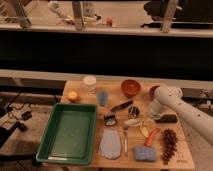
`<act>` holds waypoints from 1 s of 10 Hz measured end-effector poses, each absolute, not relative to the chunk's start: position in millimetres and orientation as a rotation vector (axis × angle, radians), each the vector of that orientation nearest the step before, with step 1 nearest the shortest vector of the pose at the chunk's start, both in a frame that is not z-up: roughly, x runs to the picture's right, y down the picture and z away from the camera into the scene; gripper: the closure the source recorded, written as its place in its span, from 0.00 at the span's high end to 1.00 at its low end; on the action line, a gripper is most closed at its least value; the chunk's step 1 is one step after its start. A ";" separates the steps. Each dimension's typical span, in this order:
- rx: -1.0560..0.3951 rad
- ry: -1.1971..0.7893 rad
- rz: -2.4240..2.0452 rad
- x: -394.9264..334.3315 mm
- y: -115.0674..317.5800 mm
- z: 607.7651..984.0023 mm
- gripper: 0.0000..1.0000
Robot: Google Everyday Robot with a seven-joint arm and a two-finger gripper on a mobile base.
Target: Place banana in purple bowl
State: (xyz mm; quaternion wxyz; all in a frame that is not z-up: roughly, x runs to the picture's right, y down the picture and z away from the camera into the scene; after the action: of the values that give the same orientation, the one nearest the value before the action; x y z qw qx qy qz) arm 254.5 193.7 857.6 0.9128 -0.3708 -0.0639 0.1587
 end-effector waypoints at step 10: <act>-0.630 -0.086 0.293 289.0 139.1 845.7 0.00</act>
State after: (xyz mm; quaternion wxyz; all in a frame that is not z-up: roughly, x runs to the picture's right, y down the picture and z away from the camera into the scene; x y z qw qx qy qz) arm 289.0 139.1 845.7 0.9393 -0.3086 -0.0419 0.1437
